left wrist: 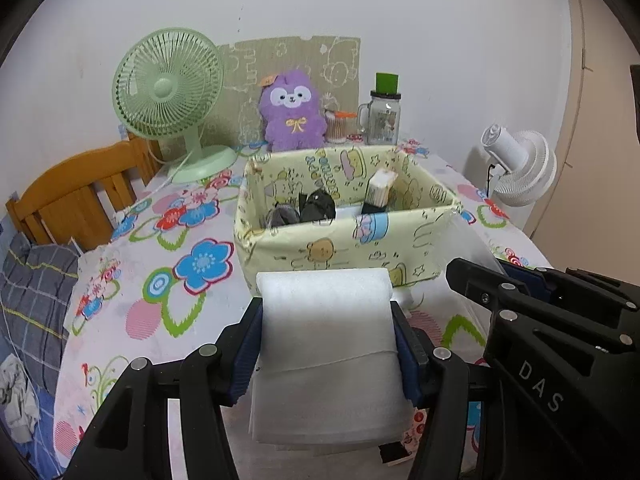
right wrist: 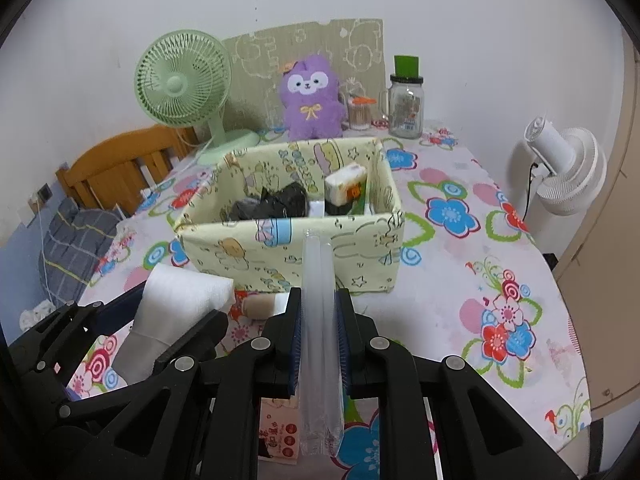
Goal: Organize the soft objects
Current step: 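Lift the white cloth stack with the left tool while the right tool carries the straw pack over the box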
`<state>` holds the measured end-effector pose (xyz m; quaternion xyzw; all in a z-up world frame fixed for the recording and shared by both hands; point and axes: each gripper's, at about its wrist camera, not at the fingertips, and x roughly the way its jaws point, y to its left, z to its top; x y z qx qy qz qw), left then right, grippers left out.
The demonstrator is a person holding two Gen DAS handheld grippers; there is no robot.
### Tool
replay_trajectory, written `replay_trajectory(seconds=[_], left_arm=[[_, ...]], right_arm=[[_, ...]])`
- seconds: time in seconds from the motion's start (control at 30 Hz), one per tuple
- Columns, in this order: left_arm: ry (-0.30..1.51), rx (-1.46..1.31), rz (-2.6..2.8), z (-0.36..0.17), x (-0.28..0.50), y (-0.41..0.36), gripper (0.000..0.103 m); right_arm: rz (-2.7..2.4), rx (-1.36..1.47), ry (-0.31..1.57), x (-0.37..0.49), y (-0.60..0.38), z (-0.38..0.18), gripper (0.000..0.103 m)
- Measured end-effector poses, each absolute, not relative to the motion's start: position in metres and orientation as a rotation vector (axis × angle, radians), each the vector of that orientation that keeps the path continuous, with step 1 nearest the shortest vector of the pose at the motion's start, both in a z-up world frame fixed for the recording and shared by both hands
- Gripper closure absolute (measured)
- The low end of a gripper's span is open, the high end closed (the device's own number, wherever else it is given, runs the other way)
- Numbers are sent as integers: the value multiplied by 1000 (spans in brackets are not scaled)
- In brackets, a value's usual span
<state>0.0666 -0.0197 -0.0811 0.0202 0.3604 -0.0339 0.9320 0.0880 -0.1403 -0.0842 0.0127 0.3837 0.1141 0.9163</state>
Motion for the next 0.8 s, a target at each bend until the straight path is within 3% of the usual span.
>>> replay_trajectory(seconds=[0.8], left_arm=[[672, 47, -86, -38, 79, -25, 43]], right_arm=[[242, 34, 719, 98, -147, -38, 85]])
